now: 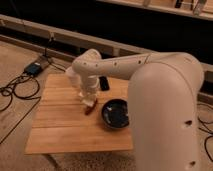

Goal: Place the white sponge in the ceramic bowl

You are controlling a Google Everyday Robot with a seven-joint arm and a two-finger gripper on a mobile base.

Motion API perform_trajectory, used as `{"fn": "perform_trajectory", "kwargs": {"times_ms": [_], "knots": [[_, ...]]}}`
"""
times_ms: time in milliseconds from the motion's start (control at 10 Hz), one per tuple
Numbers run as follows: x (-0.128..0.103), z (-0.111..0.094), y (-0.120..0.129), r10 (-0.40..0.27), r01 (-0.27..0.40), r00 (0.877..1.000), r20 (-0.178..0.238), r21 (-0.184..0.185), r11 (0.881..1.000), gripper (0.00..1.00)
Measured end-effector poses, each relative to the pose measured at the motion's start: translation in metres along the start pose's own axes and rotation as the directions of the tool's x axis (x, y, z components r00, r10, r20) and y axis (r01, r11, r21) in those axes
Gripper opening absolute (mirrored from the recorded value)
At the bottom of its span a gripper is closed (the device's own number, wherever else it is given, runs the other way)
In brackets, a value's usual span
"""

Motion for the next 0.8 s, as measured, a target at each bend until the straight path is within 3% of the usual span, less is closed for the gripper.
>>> {"fn": "perform_trajectory", "kwargs": {"times_ms": [300,600,700,800], "knots": [[-0.007,-0.002,-0.051,0.075,-0.075,0.997,-0.008,0.030,0.997,0.00],[-0.002,0.002,-0.083,0.113,-0.112,0.993,-0.016,0.064,0.992,0.01],[-0.002,0.004,-0.091,0.126,-0.124,0.992,-0.015,0.074,0.989,0.06],[-0.002,0.008,-0.103,0.146,-0.144,0.989,-0.015,0.088,0.986,0.18]]}}
